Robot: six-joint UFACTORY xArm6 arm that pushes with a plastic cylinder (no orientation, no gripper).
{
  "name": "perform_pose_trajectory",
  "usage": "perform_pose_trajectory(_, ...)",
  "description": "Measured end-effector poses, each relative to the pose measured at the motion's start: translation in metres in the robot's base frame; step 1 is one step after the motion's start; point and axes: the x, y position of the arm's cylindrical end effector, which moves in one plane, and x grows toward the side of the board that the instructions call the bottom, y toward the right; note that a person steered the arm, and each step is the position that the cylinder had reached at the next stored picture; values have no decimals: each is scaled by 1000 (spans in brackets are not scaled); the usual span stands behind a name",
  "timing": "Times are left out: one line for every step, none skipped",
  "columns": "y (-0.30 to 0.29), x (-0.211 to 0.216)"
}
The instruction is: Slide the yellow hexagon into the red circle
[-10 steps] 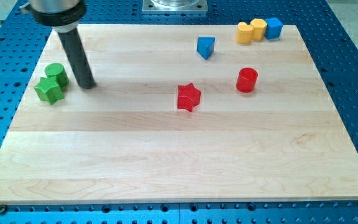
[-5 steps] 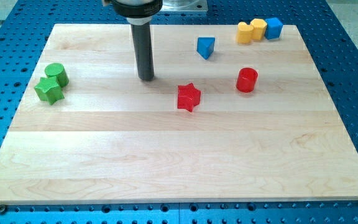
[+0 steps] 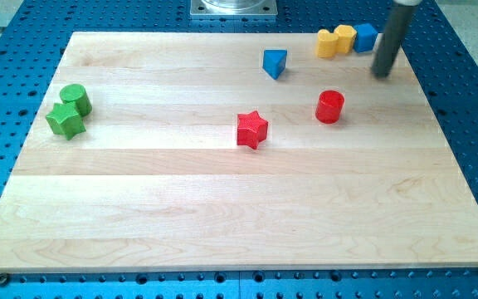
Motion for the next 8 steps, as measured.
perform_pose_trajectory(54, -45)
perform_pose_trajectory(54, -87)
perform_pose_trajectory(39, -87)
perform_pose_trajectory(-27, -87)
perform_pose_trajectory(-86, -87)
perform_pose_trajectory(-134, -77)
perform_pose_trajectory(-135, -37)
perform_pose_trajectory(-127, 1)
